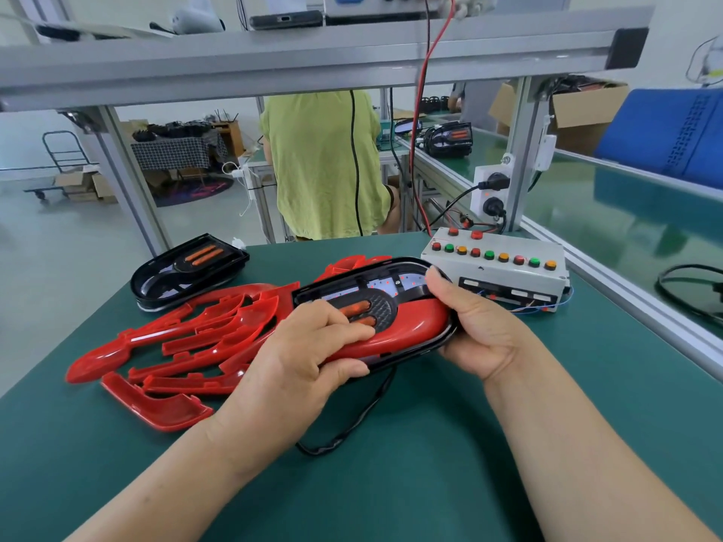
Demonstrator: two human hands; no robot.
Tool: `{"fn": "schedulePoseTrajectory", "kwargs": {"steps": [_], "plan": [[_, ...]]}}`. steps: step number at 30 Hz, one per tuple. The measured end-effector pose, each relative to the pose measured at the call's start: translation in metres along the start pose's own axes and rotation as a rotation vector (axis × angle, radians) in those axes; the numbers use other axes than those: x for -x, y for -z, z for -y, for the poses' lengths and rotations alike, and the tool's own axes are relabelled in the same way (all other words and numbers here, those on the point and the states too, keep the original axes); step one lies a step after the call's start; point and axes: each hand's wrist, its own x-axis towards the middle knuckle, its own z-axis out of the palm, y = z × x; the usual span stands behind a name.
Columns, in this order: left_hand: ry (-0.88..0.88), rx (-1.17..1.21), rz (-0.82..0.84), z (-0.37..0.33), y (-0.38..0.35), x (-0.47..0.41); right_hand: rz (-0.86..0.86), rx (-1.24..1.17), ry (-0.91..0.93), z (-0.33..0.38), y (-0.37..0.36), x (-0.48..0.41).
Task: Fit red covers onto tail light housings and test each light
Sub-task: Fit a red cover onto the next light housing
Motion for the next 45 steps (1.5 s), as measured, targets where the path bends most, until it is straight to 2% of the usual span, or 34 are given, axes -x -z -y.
{"fn": "schedulePoseTrajectory", "kwargs": {"steps": [7, 13, 21, 29, 37, 39, 41, 43, 45], "plan": [[0.023, 0.049, -0.064, -0.002, 0.001, -0.001, -0.061, -0.064, -0.005, 0.003, -0.002, 0.0], [0.084, 0.121, -0.065, -0.005, -0.004, 0.001, -0.06, -0.064, -0.013, 0.002, -0.002, 0.001], [0.092, 0.098, -0.067, -0.003, -0.008, 0.001, -0.075, -0.051, 0.013, 0.0, -0.002, -0.001], [0.02, 0.024, -0.061, -0.004, -0.013, 0.003, 0.053, -0.005, 0.043, -0.004, -0.004, 0.001], [-0.053, -0.155, -0.129, 0.002, -0.02, 0.0, -0.026, 0.085, 0.036, -0.001, -0.005, 0.002], [-0.011, -0.101, -0.121, 0.003, -0.017, -0.003, -0.053, 0.091, 0.021, 0.001, -0.005, 0.002], [0.101, 0.029, -0.193, 0.005, -0.01, -0.004, -0.066, 0.081, 0.002, 0.004, -0.004, 0.003], [0.317, 0.184, -0.357, 0.011, 0.001, -0.008, -0.079, 0.055, -0.004, 0.006, -0.001, 0.003], [0.575, 0.361, -0.379, 0.016, 0.01, -0.012, -0.106, 0.027, 0.008, 0.008, 0.001, 0.003]]}}
